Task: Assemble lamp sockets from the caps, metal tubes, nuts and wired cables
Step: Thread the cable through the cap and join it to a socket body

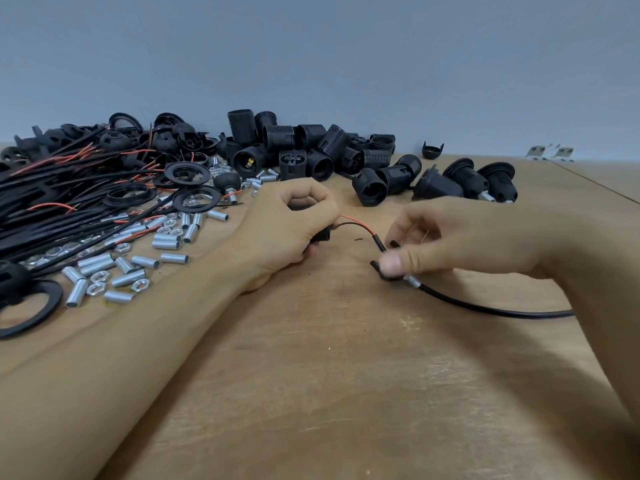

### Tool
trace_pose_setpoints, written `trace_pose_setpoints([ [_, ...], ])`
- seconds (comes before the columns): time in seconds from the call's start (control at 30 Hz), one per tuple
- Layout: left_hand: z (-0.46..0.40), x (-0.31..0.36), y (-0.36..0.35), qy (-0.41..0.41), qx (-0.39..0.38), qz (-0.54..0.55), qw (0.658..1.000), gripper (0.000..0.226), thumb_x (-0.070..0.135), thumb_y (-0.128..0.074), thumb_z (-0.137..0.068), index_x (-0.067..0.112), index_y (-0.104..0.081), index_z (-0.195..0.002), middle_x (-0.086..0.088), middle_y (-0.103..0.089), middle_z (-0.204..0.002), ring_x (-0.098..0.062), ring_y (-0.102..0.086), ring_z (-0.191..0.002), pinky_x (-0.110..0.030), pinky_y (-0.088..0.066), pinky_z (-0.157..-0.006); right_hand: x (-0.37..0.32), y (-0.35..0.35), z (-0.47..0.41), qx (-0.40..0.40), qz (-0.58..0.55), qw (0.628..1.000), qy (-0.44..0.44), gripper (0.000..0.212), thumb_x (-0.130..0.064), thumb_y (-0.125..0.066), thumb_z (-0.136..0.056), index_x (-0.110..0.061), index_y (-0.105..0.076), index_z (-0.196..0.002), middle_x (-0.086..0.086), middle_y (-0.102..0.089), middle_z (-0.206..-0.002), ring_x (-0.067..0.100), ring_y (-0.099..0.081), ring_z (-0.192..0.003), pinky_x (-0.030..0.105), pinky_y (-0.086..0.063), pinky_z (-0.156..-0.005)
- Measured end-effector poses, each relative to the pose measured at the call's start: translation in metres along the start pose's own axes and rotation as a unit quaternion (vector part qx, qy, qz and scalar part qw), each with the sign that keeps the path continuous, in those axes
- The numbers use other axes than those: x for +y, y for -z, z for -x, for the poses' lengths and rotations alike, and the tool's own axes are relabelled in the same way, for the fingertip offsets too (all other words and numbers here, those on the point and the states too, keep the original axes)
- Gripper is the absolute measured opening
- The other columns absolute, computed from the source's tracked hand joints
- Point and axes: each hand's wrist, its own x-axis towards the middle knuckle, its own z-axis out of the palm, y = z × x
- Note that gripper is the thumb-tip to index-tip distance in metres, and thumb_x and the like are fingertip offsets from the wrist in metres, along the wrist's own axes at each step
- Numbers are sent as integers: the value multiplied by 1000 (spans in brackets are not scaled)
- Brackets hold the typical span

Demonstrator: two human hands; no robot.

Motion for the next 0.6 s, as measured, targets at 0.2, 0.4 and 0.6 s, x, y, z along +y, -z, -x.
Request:
trace_pose_setpoints([
  [0.2, -1, -2, 1, -4, 5, 13, 1000, 19, 15, -65, -78, 23, -63, -60, -2, -65, -67, -13, -43, -40, -14, -28, -40, 0, -8, -7, -11, -49, 995, 82, 36, -47, -70, -75, -15, -74, -92, 2, -70, -79, 10, -65, -74, 24, -56, -71],
  [0.4, -3, -3, 2, -17, 8, 32, 999, 6, 19, -61, -72, 18, -62, -65, -5, -62, -66, -15, -43, -41, -16, -26, -41, -1, -9, -8, 9, -177, 976, 126, 39, -23, -69, -85, -13, -65, -122, 2, -69, -90, 19, -72, -77, 26, -56, -72],
  [0.6, -5, -2, 5, -12, 10, 72, 997, 8, 17, -58, -72, 19, -60, -64, -3, -64, -70, -14, -41, -41, -16, -24, -40, 2, -9, -14, 29, -280, 949, 140, 27, -16, -65, -90, -2, -70, -112, 23, -70, -108, 32, -65, -92, 33, -53, -78],
])
